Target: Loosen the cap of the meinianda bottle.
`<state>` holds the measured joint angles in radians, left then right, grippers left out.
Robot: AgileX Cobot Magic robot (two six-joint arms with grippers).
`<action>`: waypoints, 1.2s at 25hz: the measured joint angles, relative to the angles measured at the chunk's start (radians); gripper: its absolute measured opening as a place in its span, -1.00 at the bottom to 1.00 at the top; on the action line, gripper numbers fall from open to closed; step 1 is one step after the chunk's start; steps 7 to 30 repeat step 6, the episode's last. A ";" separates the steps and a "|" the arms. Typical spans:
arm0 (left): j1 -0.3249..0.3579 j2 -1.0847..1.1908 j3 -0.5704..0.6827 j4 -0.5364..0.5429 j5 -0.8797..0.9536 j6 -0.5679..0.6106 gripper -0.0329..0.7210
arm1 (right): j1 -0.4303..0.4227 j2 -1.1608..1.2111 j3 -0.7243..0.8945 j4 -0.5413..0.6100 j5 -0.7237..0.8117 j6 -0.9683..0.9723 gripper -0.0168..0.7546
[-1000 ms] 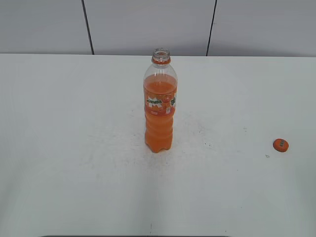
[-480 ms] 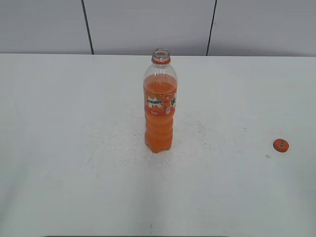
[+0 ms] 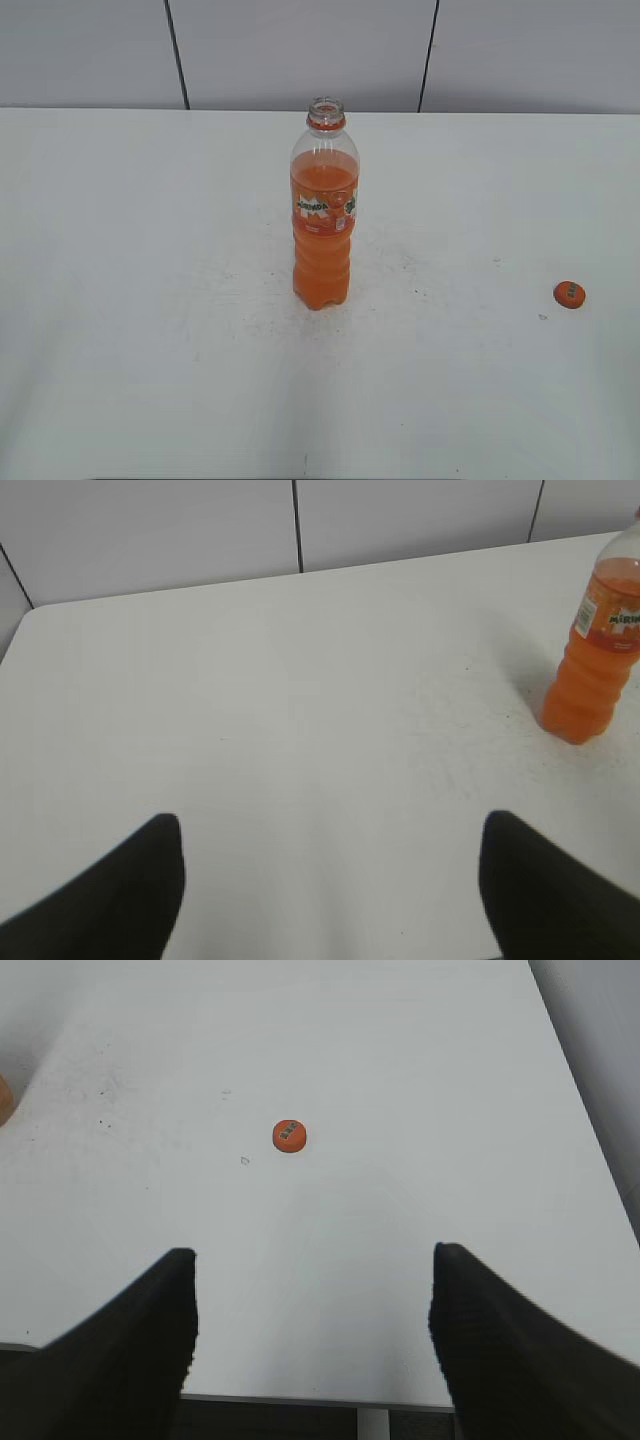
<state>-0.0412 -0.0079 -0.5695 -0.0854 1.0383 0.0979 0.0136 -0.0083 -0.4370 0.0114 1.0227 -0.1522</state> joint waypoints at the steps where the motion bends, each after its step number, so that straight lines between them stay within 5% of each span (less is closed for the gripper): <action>1: 0.000 0.000 0.000 0.000 0.000 0.000 0.55 | 0.000 0.000 0.000 0.000 0.000 0.000 0.46; 30: 0.000 0.000 0.000 0.000 -0.001 0.000 0.55 | 0.000 0.000 0.000 0.000 0.000 0.000 0.46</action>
